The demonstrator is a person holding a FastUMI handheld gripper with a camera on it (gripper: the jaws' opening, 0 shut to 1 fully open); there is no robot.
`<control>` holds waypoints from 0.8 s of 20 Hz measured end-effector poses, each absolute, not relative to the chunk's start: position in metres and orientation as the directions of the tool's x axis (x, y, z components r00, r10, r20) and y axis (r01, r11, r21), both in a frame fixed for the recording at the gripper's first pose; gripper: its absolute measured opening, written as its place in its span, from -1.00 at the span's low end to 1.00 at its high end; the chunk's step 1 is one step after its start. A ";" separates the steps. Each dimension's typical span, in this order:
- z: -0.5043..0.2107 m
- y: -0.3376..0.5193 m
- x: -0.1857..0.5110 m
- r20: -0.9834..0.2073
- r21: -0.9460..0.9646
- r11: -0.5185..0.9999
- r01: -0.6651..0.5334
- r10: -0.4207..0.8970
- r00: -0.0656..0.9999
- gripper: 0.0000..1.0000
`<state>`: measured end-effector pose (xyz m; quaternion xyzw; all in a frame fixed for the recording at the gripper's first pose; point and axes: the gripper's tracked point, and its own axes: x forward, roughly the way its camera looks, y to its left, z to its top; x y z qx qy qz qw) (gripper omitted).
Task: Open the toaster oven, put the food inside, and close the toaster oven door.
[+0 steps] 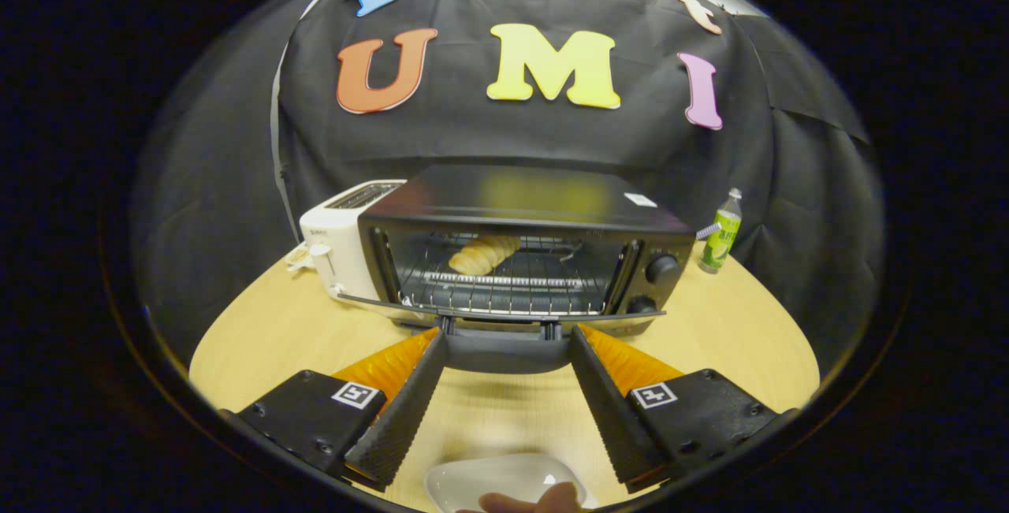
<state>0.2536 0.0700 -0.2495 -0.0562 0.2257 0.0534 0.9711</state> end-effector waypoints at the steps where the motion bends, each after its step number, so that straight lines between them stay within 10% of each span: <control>1: -0.244 0.071 0.258 -0.420 -0.086 0.988 -0.129 0.082 0.904 1.00; 16: -0.046 0.055 0.201 -0.054 -0.060 0.986 -0.153 0.150 0.987 1.00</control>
